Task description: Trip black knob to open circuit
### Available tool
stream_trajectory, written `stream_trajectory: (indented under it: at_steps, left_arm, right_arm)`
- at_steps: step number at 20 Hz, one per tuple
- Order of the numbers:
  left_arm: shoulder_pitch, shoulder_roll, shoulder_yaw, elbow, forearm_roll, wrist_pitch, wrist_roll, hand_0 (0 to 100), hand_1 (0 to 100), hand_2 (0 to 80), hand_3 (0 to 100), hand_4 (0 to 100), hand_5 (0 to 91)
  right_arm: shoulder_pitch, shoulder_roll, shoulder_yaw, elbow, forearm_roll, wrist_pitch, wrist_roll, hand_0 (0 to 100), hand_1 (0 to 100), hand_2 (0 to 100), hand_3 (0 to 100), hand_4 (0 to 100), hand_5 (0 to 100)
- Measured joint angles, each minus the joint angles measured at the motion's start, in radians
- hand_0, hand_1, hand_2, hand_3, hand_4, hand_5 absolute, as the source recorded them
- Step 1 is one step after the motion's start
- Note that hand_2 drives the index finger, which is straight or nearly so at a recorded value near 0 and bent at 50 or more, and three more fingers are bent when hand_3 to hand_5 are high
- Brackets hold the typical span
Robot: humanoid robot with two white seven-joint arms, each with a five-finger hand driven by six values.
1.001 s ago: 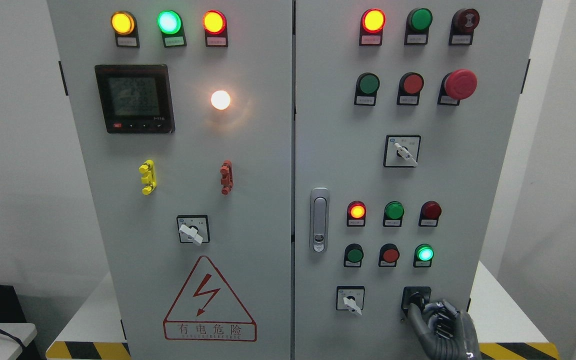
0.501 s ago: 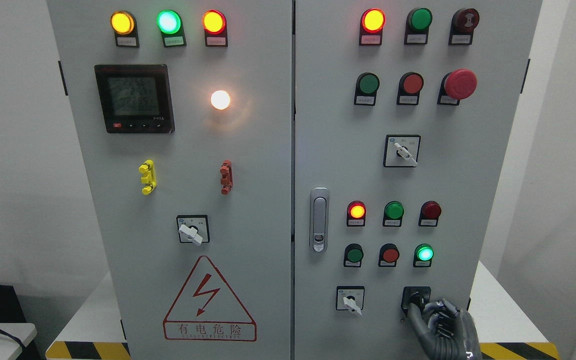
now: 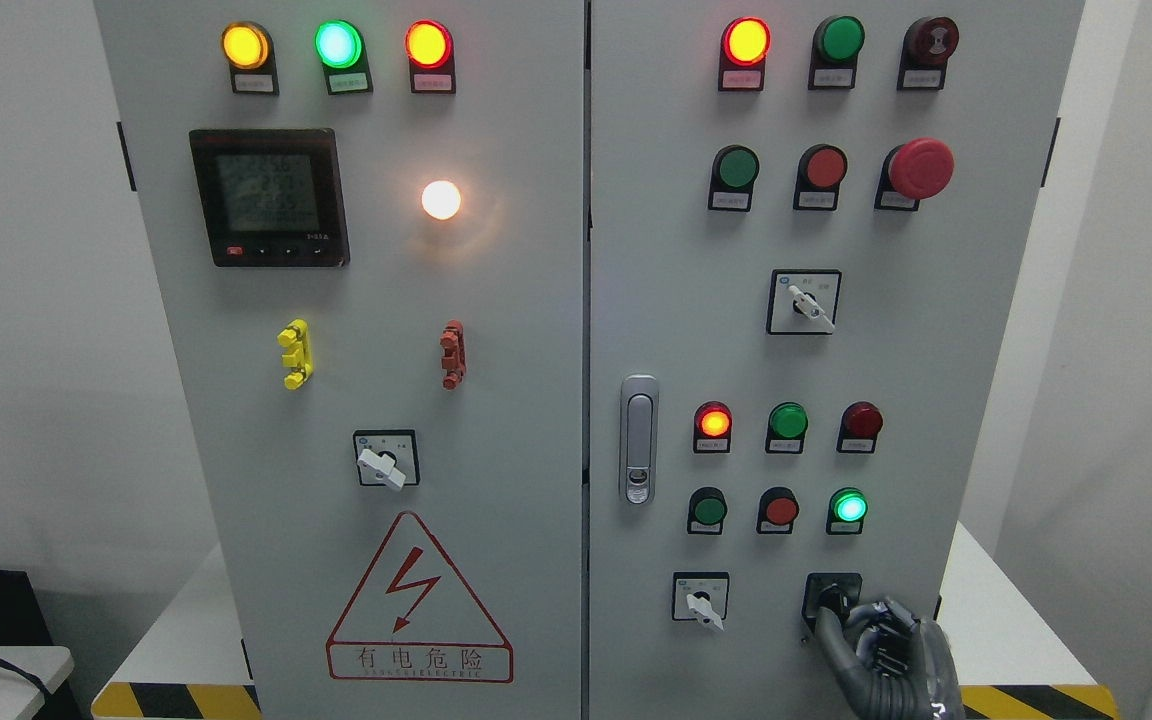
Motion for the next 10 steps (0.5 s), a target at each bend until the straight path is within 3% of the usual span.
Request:
stream_trajectory:
  at_steps: [10]
  left_arm:
    - [0.0, 0.0, 0.0, 0.0, 0.0, 0.0, 0.0, 12, 39, 0.0, 0, 0, 0.0]
  right_arm:
    - [0.002, 0.0, 0.0, 0.0, 0.013, -0.006, 0.007, 51, 86, 58, 92, 95, 98]
